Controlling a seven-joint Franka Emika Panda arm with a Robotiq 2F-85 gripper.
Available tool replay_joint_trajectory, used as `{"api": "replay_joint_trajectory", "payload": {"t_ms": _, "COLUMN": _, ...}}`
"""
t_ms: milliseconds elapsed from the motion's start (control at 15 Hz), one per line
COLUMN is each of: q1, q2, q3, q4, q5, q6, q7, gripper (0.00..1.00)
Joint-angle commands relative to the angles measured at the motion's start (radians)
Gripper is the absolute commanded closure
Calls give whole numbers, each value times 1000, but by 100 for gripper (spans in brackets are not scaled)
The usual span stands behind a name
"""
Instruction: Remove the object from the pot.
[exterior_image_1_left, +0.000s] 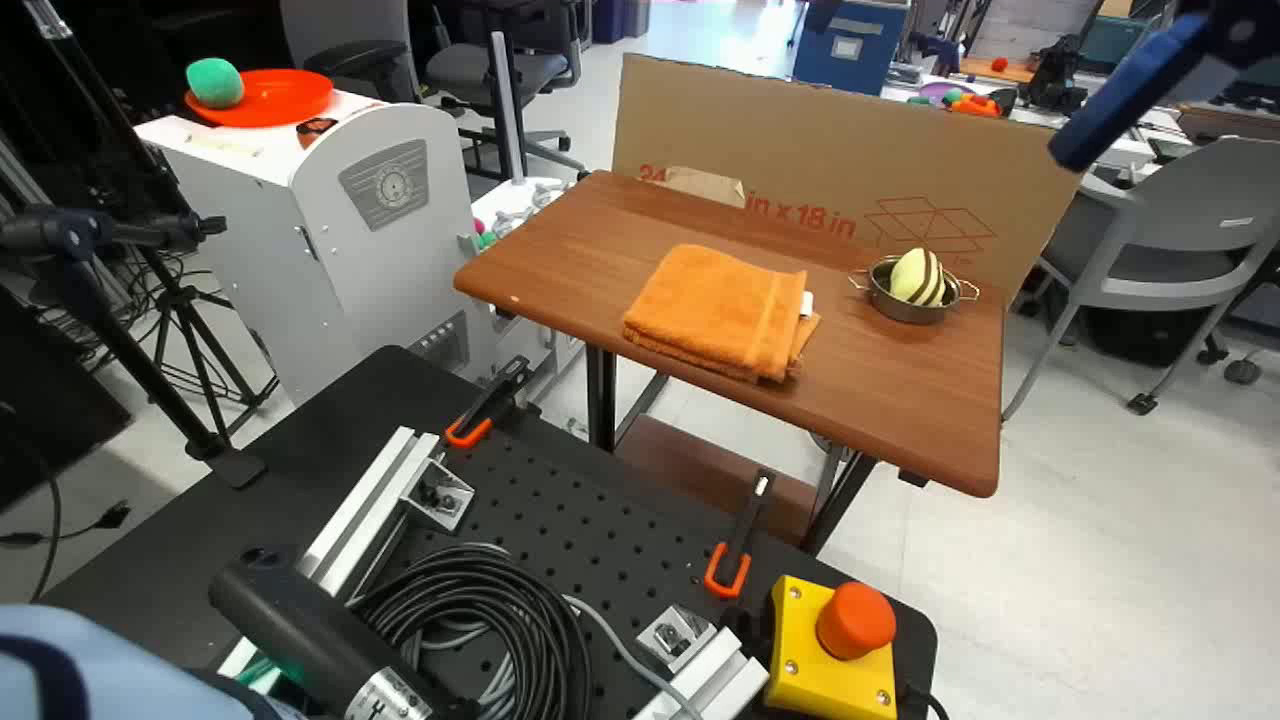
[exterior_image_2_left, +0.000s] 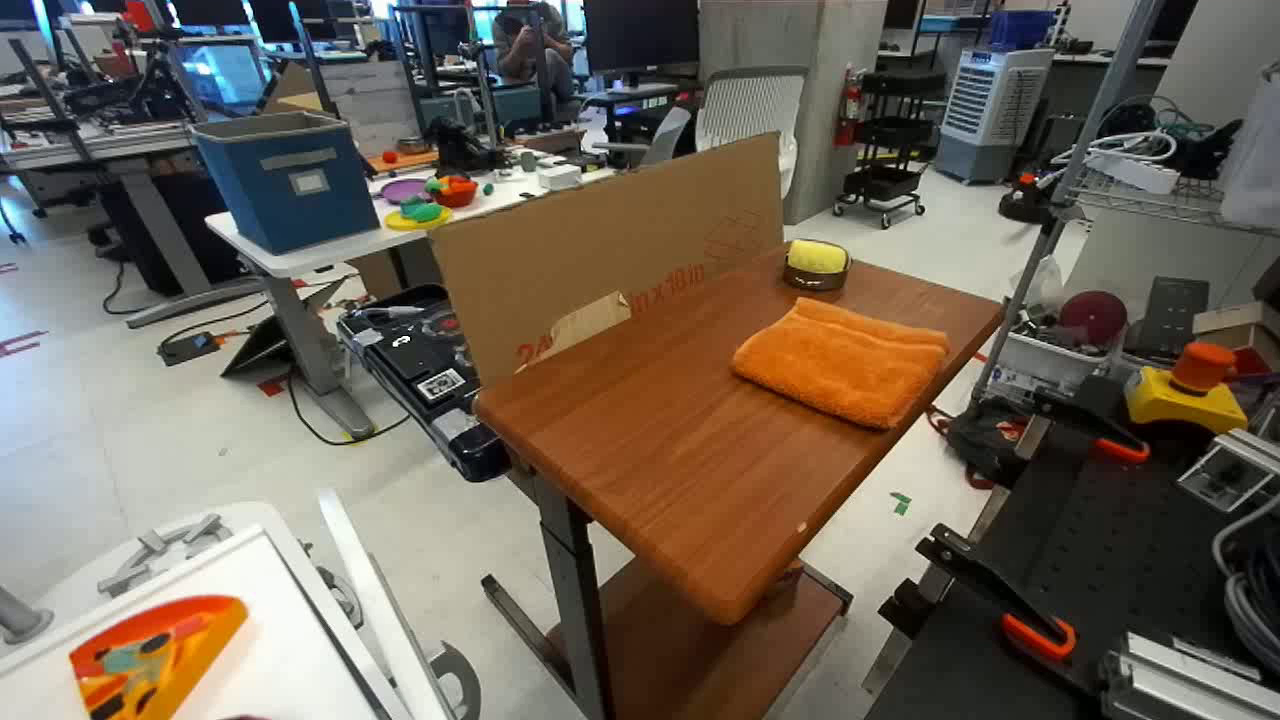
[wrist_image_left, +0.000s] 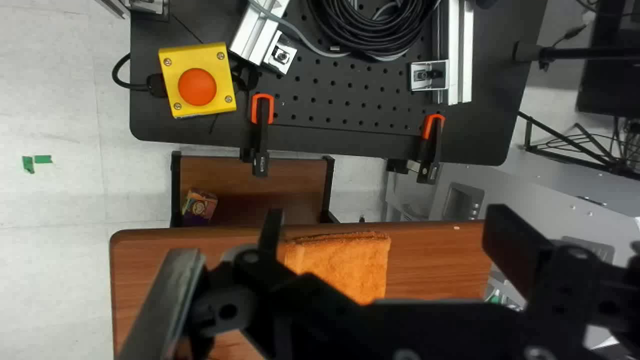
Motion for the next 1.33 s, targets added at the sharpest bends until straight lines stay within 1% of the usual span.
{"api": "replay_joint_trajectory", "payload": {"t_ms": 0, "q1": -32, "q2": 9, "q3": 27, "q4": 1, "q5": 15, "q6": -1, "q7": -15, "gripper": 0}}
{"api": "replay_joint_trajectory", "payload": {"t_ms": 267, "q1": -32, "q2": 9, "q3": 27, "q4": 1, "q5": 15, "q6": 0, "q7": -15, "gripper": 0}}
{"api": "replay_joint_trajectory", "payload": {"t_ms": 400, "q1": -35, "q2": 70, "q3": 58, "q4": 4, "q5": 9, "q6": 45, "q7": 58, "gripper": 0}}
{"api": "replay_joint_trajectory", "payload": {"t_ms": 533, "q1": -18, "q2": 177, "q3": 87, "q4": 50, "q5": 25, "q6": 90, "q7": 136, "gripper": 0}}
{"api": "replay_joint_trajectory", "payload": {"t_ms": 667, "q1": -7, "q2": 306, "q3": 118, "q4": 119, "q5": 45, "q6": 140, "q7": 196, "gripper": 0}}
{"api": "replay_joint_trajectory", "payload": {"t_ms": 733, "q1": 37, "q2": 358, "q3": 99, "q4": 156, "q5": 42, "q6": 163, "q7": 231, "gripper": 0}}
{"api": "replay_joint_trajectory", "payload": {"t_ms": 867, "q1": 59, "q2": 480, "q3": 106, "q4": 241, "q5": 43, "q6": 191, "q7": 238, "gripper": 0}}
{"api": "replay_joint_trajectory", "payload": {"t_ms": 1067, "q1": 78, "q2": 675, "q3": 94, "q4": 410, "q5": 84, "q6": 177, "q7": 207, "gripper": 0}}
{"api": "replay_joint_trajectory", "payload": {"t_ms": 1133, "q1": 11, "q2": 740, "q3": 158, "q4": 473, "q5": 101, "q6": 169, "q7": 199, "gripper": 0}}
{"api": "replay_joint_trajectory", "payload": {"t_ms": 1267, "q1": -26, "q2": 854, "q3": 189, "q4": 589, "q5": 114, "q6": 168, "q7": 199, "gripper": 0}}
